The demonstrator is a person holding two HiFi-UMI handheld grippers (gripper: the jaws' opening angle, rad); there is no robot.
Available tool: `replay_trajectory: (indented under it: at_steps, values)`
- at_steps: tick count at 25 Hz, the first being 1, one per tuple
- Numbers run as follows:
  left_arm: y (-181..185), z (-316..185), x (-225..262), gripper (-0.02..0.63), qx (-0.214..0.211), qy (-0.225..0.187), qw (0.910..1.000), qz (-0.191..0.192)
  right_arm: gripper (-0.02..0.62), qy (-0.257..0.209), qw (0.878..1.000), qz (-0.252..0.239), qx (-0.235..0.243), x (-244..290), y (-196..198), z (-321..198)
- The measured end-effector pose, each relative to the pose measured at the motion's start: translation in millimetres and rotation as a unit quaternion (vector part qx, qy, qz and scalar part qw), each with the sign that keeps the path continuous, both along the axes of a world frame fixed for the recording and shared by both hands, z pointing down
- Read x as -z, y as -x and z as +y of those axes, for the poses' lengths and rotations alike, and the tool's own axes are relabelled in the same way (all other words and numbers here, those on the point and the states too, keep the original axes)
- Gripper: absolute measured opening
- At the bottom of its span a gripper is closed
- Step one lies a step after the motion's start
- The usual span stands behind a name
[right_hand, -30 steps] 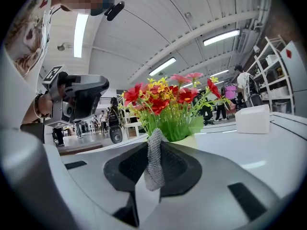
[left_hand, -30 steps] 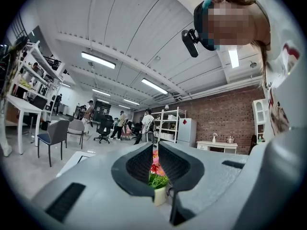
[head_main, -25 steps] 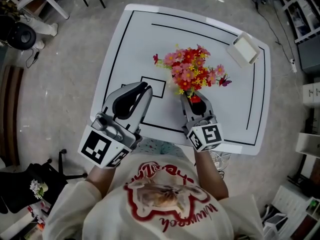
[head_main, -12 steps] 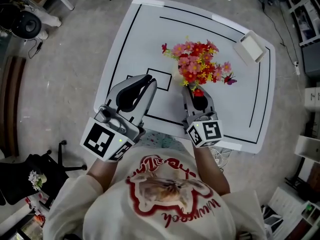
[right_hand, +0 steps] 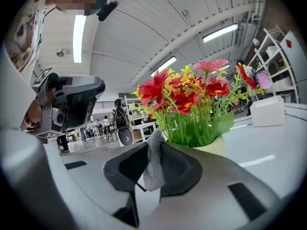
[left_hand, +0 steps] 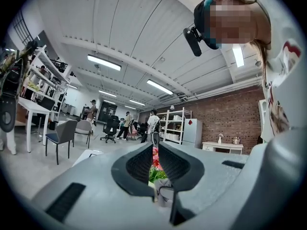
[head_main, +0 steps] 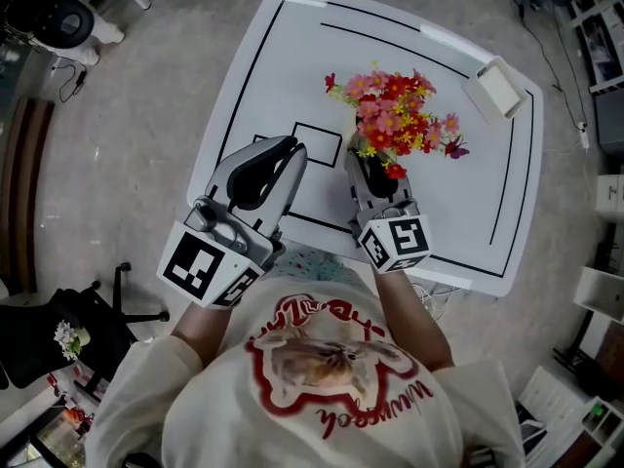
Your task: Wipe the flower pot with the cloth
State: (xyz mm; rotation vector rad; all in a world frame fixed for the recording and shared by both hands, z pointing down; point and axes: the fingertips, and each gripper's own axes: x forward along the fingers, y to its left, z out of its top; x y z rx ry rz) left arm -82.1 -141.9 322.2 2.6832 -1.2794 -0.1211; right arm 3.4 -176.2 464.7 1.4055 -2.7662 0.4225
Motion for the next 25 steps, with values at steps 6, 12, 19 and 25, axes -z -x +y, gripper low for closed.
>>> replay_trajectory:
  at_steps: [6, 12, 19, 25]
  values:
    - [5, 3, 0, 0.038, 0.009, 0.001, 1.0000, -0.004, 0.064, -0.004, 1.000, -0.006, 0.013, 6, 7, 1]
    - [4, 3, -1, 0.038, -0.016, -0.005, 0.9998, -0.011, 0.064, -0.021, 0.997, -0.005, 0.072, 24, 18, 29]
    - [-3, 10, 10, 0.042, -0.066, -0.008, 0.9978, -0.003, 0.064, -0.076, 0.986, -0.022, 0.149, 101, 29, 75]
    - [-22, 15, 28, 0.129, -0.107, -0.040, 0.9933, -0.020, 0.064, -0.130, 0.976, -0.041, 0.172, 172, 1, 70]
